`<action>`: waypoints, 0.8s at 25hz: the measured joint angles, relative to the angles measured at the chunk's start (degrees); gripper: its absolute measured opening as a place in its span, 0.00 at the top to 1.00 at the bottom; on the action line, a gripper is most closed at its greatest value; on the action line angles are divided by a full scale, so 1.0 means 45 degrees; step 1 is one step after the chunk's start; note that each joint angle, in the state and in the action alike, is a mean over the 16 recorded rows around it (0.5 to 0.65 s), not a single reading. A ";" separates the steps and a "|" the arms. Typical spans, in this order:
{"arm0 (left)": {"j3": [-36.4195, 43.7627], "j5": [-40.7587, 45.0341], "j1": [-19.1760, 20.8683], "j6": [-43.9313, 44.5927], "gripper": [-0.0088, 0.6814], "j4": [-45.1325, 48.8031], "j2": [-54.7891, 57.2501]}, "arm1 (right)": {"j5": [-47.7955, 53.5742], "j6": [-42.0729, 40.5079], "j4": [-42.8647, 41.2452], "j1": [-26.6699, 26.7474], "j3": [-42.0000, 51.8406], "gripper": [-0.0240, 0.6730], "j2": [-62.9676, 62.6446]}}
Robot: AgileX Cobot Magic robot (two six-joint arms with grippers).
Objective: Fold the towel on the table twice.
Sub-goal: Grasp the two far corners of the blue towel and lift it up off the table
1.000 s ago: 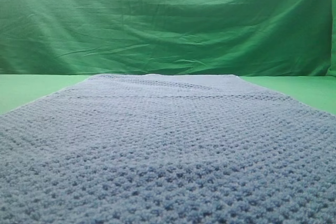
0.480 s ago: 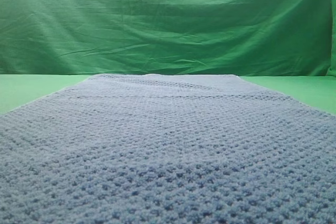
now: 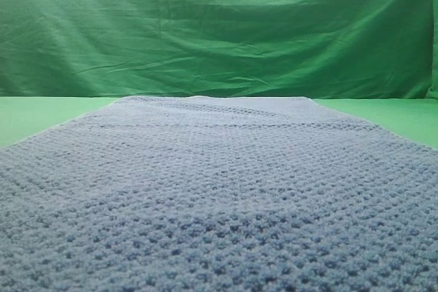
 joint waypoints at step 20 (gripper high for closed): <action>-0.3084 0.2015 -0.0075 0.1833 0.99 -0.0964 0.3698 | 0.2633 -0.1639 0.0079 0.0825 -0.3605 0.97 0.3739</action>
